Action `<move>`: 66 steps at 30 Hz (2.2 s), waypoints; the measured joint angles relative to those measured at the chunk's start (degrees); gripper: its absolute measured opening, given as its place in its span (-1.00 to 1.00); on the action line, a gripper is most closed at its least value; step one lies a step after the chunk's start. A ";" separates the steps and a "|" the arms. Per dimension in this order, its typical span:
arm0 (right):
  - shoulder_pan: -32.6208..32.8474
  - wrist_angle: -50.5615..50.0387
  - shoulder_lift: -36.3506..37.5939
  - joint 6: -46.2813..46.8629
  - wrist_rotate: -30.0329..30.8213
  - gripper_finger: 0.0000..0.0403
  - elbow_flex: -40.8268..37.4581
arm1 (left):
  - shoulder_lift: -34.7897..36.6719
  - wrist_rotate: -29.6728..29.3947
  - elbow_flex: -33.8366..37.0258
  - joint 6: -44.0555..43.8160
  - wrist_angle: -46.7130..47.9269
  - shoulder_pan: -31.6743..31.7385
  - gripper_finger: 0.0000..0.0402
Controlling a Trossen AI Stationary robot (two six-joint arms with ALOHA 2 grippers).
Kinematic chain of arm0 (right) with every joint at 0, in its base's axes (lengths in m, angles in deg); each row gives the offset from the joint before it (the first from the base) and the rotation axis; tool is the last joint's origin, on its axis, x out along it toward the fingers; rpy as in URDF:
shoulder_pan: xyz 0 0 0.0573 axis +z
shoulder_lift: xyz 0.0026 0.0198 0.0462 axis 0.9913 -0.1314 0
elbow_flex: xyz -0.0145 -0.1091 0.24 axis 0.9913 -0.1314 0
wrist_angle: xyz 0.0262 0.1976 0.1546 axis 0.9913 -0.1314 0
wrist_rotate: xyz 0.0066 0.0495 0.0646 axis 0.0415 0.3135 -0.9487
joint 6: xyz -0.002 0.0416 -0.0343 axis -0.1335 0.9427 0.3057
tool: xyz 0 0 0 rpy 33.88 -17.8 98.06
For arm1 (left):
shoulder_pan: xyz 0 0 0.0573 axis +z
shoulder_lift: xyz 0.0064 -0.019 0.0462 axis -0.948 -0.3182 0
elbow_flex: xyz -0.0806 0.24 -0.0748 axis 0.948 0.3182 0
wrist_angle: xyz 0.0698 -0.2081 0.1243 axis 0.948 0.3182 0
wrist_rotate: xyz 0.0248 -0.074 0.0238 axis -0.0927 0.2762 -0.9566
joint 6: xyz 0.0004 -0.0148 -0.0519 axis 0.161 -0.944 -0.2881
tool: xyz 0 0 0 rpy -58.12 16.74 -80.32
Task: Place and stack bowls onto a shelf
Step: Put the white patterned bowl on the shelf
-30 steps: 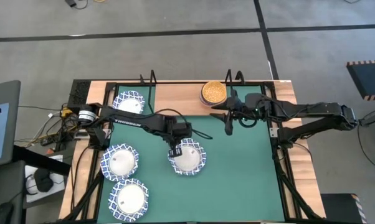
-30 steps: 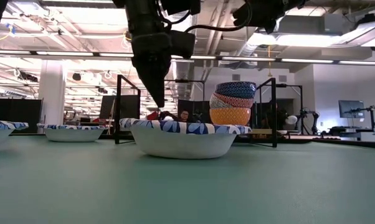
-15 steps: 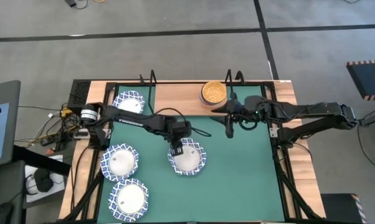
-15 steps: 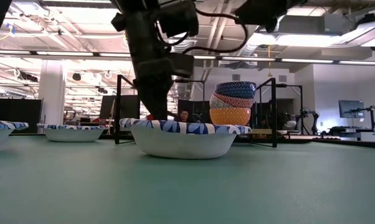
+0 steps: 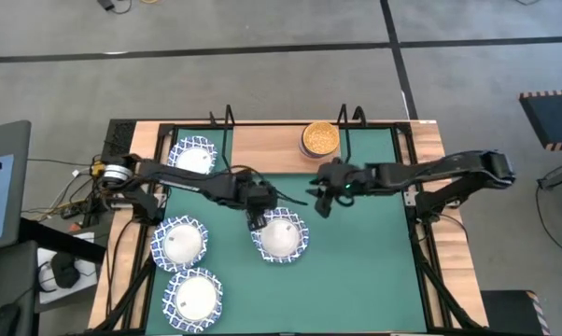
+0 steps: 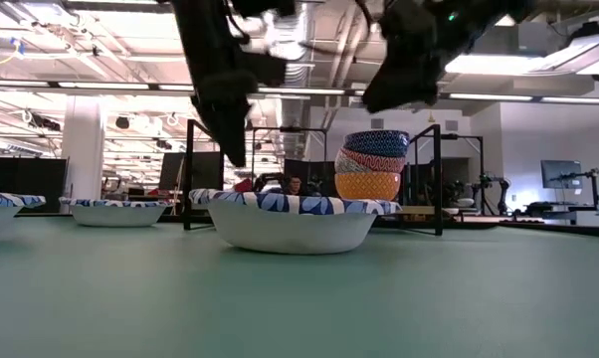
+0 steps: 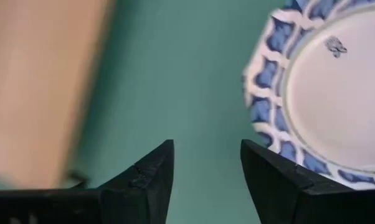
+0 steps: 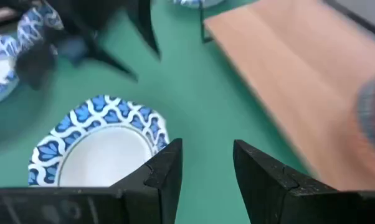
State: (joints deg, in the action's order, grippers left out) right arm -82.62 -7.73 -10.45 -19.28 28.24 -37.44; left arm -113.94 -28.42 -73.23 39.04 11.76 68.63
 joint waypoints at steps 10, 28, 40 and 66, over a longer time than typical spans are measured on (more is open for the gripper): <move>0.31 5.37 -15.33 1.69 -3.29 -0.17 1.97 | 12.99 -11.02 6.96 -5.66 -2.26 -7.51 -0.26; 1.01 12.81 -27.62 4.50 -10.96 -0.17 2.01 | 20.64 -10.48 17.42 -8.81 -12.30 -9.08 -0.26; 3.57 12.98 -27.53 2.90 -13.60 -0.75 2.01 | 20.64 -10.54 17.42 -9.27 -12.28 -9.16 -0.26; 8.22 8.68 -8.27 -9.27 27.23 -0.92 1.97 | 20.62 -13.08 13.63 -1.24 -20.53 -9.13 -0.26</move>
State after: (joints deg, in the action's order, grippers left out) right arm -74.40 0.96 -18.72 -28.54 55.46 -35.48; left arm -93.32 -41.50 -59.60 37.80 -8.77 59.50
